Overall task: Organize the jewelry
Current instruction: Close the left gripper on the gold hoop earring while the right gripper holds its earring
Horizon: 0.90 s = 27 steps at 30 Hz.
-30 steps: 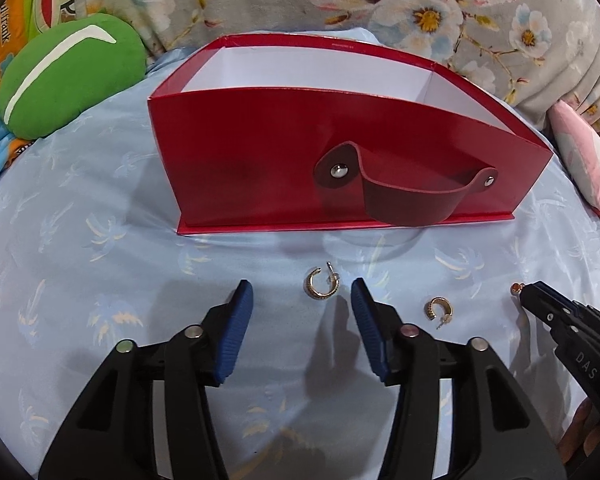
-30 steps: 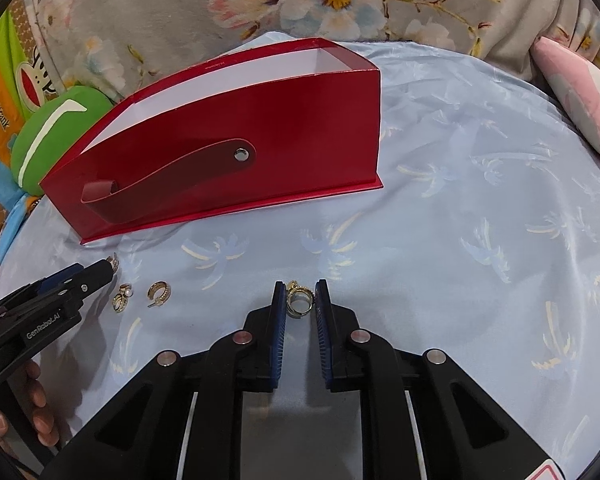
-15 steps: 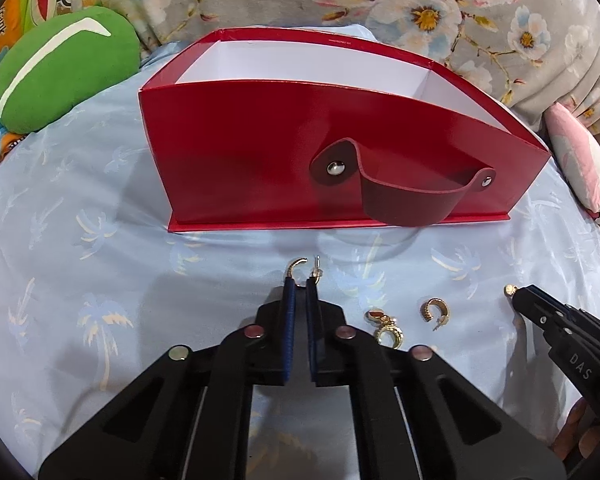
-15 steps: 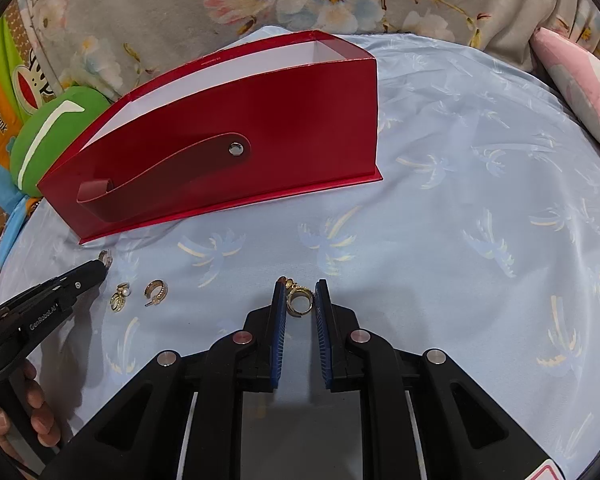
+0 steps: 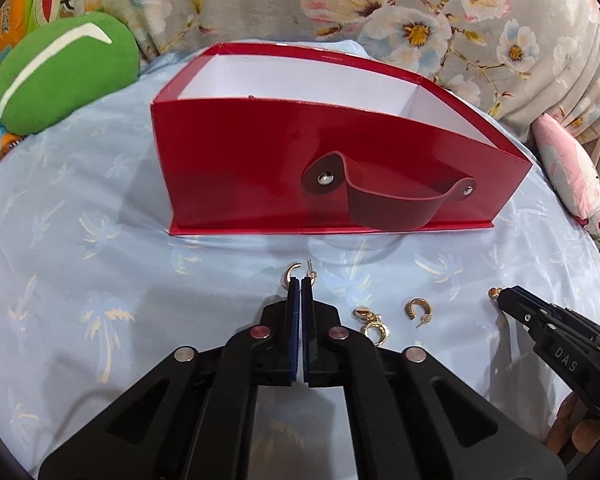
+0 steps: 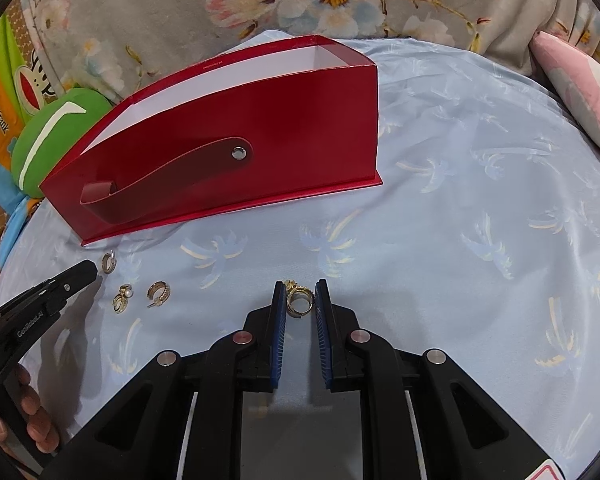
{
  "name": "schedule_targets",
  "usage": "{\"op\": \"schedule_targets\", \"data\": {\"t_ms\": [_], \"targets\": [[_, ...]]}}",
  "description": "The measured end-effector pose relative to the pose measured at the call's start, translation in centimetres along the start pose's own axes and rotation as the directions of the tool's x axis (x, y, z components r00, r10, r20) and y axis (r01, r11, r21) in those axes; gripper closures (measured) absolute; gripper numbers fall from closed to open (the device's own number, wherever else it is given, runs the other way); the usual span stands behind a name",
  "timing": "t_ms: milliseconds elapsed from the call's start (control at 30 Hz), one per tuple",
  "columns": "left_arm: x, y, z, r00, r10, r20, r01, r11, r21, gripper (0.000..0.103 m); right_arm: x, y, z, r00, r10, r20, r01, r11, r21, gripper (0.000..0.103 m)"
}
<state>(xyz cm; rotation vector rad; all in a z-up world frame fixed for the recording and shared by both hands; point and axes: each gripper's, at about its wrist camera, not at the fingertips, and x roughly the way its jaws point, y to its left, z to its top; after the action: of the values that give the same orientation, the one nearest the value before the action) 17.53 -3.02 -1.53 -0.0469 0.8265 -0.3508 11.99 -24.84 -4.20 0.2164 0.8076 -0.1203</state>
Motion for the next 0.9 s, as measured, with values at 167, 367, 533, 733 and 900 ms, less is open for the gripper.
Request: {"op": "schedule_targets", "data": {"t_ms": [167, 367, 533, 733, 900], "targets": [[0.3, -0.1, 0.5, 1.0, -0.001, 0.012, 0.001, 1.0, -0.005, 0.064, 0.0, 0.1, 0.0, 1.0, 0.001, -0.005, -0.001, 1.0, 0.0, 0.09], [1.8, -1.1, 1.0, 0.999, 0.024, -0.043, -0.022, 0.999, 0.045, 0.067, 0.2, 0.0, 0.0, 1.0, 0.006, -0.015, -0.006, 1.0, 0.005, 0.09], [1.9, -1.0, 1.0, 0.999, 0.025, -0.045, -0.022, 0.999, 0.047, 0.085, 0.3, -0.1, 0.0, 1.0, 0.01, -0.018, -0.01, 1.0, 0.007, 0.09], [0.7, -0.7, 1.1, 1.0, 0.019, -0.009, -0.018, 0.999, 0.026, 0.085, -0.6, -0.1, -0.1, 0.999, 0.041, 0.021, -0.041, 0.999, 0.006, 0.09], [-2.8, -0.2, 2.2, 0.999, -0.008, 0.04, 0.007, 1.0, 0.019, 0.085, -2.2, 0.6, 0.5, 0.996, 0.081, 0.042, -0.08, 0.997, -0.016, 0.09]]}}
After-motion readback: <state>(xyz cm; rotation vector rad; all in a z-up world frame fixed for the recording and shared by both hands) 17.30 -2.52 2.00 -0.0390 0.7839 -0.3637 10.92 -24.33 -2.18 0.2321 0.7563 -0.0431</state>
